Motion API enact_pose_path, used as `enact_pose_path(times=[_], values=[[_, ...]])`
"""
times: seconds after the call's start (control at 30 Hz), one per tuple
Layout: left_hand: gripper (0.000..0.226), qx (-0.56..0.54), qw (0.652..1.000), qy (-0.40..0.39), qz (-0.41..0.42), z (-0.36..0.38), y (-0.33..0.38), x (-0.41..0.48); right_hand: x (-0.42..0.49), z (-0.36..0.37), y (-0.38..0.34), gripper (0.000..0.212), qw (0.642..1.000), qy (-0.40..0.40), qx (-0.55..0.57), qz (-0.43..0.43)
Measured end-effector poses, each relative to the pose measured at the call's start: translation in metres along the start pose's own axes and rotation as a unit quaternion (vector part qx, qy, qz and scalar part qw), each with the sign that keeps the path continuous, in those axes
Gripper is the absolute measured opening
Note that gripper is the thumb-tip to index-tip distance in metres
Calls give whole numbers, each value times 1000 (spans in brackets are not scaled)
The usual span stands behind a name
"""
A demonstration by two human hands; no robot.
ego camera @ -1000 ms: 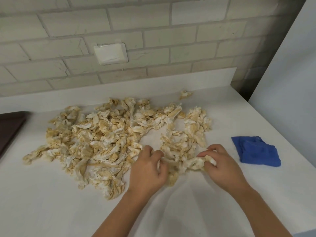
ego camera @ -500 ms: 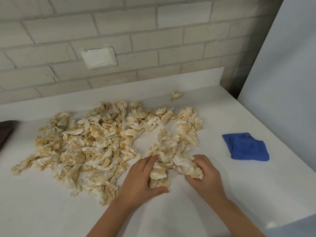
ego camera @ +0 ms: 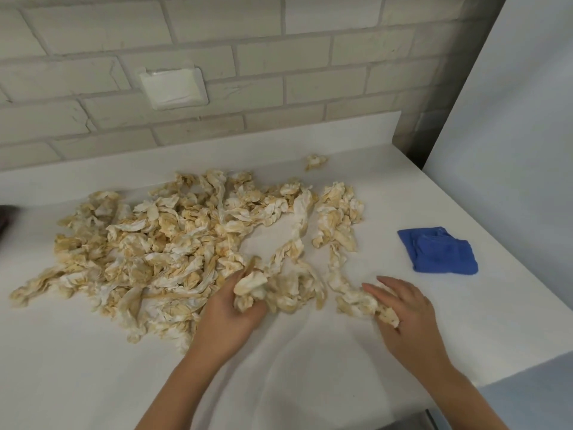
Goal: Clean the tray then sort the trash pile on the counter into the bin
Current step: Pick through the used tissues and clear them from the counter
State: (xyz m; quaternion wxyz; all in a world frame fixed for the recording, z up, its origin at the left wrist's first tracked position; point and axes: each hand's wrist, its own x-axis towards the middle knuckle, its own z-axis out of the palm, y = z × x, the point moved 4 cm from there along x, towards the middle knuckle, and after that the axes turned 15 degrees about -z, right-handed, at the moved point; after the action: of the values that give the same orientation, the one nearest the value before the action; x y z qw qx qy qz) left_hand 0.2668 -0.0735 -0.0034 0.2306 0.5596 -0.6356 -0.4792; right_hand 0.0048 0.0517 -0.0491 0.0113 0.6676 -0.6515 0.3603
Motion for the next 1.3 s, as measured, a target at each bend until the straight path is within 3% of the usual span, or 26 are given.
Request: enact_pose_path(times=[0.07,0.13,0.23,0.3,0.4,0.5,0.63,0.77,0.83,0.97,1.03,1.1,1.23,1.3], values=[[44,119,992,-47,8,-1,5,0,-11,10,1,51,998,-50,-47,10],[50,267,960,-57,60,8,6,0,-13,16,-3,57,996,-69,-46,15],[65,380,911,-29,159,41,-4,5,1,21,-6,85,996,-89,-26,1],[72,402,889,-13,219,60,-4,10,19,28,-6,93,991,-119,-41,-44],[78,416,877,-57,233,72,-7,21,47,41,-7,91,968,-212,-62,-118],[59,380,880,-61,277,71,-9,19,57,48,-5,86,951,-271,-42,-141],[40,327,895,-14,304,63,-19,11,57,49,-7,78,968,-193,-8,-163],[35,284,914,13,289,53,-27,3,56,51,-16,35,973,-116,-21,-200],[39,266,925,18,271,45,-31,-4,51,52,-24,24,974,-102,-16,-201],[46,209,960,34,185,30,-35,-8,44,43,-34,19,992,-72,38,-99],[65,210,970,38,116,25,-33,-3,46,48,-42,50,992,-102,16,-69],[78,260,962,24,81,28,-29,2,50,54,-49,63,988,-129,-42,-73],[73,403,911,44,72,40,-20,3,50,67,-52,28,986,-108,-109,-59],[66,419,903,58,67,41,-21,1,45,71,-51,23,989,-98,-96,-49]])
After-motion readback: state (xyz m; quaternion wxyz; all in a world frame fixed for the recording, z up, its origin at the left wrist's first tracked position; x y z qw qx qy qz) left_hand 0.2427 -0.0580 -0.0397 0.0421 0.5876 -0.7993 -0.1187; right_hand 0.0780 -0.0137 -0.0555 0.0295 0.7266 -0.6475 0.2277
